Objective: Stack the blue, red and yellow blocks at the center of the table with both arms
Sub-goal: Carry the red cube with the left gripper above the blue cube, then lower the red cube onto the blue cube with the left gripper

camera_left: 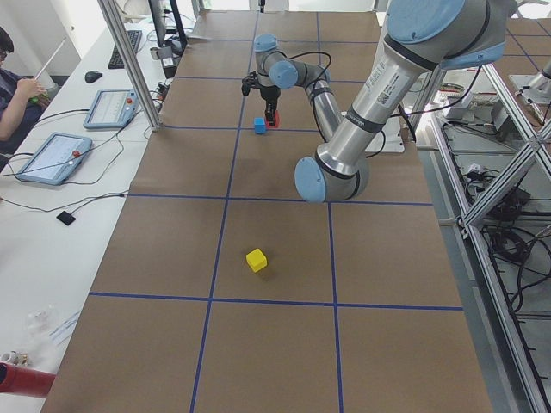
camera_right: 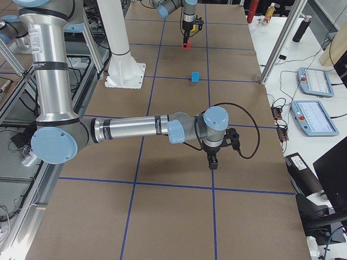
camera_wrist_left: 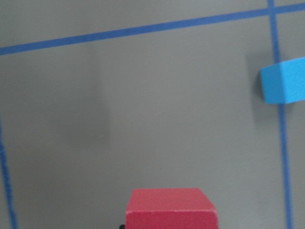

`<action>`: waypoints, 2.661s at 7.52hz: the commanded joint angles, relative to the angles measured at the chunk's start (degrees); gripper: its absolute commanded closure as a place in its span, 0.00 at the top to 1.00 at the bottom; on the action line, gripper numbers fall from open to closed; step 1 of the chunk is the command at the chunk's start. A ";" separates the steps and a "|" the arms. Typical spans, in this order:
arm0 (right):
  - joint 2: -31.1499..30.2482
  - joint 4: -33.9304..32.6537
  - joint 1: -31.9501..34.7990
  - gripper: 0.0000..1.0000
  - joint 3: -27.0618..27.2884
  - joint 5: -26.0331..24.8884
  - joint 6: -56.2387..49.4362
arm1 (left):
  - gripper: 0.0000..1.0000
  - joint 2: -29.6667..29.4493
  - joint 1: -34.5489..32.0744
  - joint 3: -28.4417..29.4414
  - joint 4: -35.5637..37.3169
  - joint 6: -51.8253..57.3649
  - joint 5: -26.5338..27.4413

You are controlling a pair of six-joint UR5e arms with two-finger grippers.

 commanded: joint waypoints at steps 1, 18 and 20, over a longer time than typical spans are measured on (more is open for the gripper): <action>-1.91 0.15 0.82 1.00 0.13 0.23 -0.89 | 0.00 -6.56 0.80 10.01 -4.89 -4.54 0.05; -2.26 -0.38 1.61 1.00 0.21 0.67 -0.53 | 0.00 -11.84 2.64 26.47 -19.51 -12.03 0.22; -2.26 -0.38 1.61 1.00 0.12 0.67 -0.54 | 0.16 -11.93 2.64 26.56 -19.60 -11.95 0.22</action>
